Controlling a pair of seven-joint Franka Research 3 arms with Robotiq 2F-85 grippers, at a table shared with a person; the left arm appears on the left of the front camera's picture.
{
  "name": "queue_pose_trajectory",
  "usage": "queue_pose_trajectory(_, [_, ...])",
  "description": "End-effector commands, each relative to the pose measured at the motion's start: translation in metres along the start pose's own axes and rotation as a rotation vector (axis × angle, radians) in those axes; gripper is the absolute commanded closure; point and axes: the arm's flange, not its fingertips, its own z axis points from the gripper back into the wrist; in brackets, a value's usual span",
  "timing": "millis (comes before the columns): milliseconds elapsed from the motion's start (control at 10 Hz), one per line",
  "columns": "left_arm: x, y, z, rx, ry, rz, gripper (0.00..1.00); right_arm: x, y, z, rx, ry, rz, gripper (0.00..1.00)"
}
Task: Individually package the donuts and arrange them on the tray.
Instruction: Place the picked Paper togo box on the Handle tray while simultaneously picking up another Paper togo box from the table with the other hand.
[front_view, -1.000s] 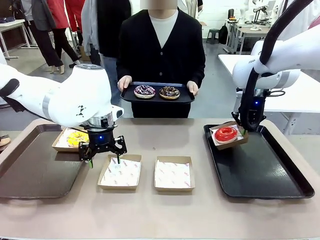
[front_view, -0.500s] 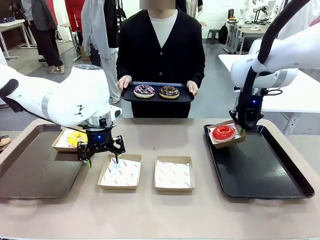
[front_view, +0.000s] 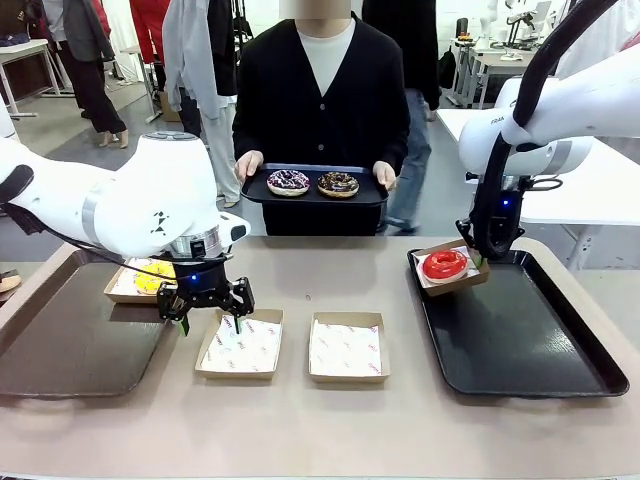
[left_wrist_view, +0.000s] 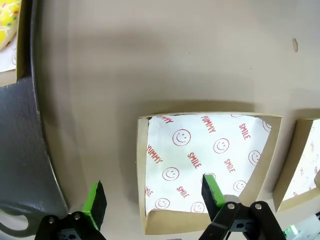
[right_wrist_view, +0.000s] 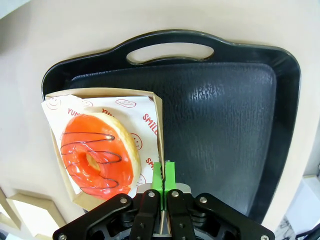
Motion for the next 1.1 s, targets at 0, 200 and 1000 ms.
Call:
queue_pose_trajectory(0, [-0.0047,0.0095,-0.0001,-0.025,-0.014,-0.028,0.0,0.0053,0.0046,0.0002,0.022,-0.003,-0.022,0.99])
queue_pose_trajectory(200, [-0.0029,0.0088,0.0004,-0.028,-0.022,-0.034,0.0,0.0054,0.0055,0.0001,0.029,-0.001,-0.022,0.99])
queue_pose_trajectory(1000, [0.0031,0.0082,-0.0065,-0.048,-0.017,-0.043,0.06,0.0067,0.0056,-0.0005,0.038,0.018,-0.006,0.0])
